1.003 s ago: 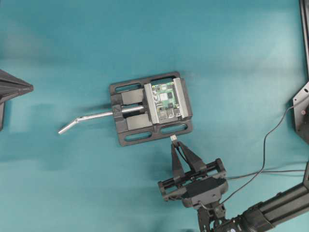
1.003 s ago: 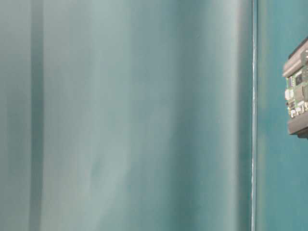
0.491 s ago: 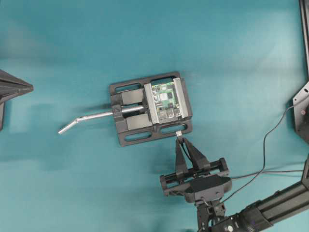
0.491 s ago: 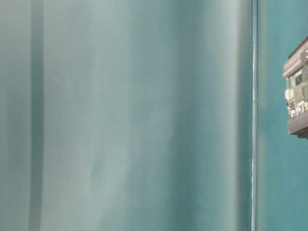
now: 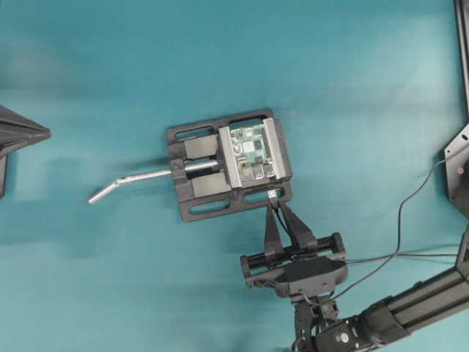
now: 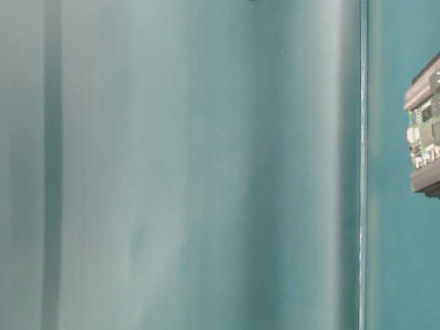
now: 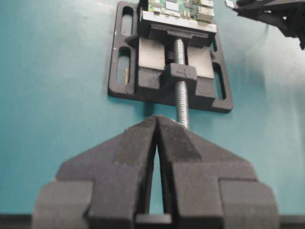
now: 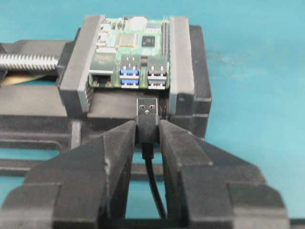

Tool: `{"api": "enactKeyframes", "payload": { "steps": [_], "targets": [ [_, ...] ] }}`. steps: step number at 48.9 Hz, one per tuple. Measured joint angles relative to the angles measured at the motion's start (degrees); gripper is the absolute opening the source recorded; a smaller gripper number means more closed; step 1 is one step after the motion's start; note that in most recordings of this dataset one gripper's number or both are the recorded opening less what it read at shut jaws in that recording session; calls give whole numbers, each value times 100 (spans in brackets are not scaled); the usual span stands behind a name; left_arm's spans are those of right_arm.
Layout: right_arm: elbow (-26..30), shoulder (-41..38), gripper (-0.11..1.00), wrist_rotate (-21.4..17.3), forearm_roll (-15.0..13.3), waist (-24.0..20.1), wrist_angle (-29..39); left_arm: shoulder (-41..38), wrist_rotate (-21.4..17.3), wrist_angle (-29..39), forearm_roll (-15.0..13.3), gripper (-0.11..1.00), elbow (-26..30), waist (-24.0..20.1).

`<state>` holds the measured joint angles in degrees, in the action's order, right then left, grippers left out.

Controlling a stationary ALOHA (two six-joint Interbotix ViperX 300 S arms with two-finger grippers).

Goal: Insert the USB into the fixed PCB.
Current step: 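Align the plug with the lower-right USB port and push it in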

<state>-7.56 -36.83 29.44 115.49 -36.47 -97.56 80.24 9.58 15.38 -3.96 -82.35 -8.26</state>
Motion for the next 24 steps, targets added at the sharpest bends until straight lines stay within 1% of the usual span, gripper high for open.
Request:
{"api": "enactKeyframes", "payload": {
  "steps": [24],
  "targets": [
    [-123,123,21,18,0,185,0,0,0,0,0,6,0,-9]
  ]
}}
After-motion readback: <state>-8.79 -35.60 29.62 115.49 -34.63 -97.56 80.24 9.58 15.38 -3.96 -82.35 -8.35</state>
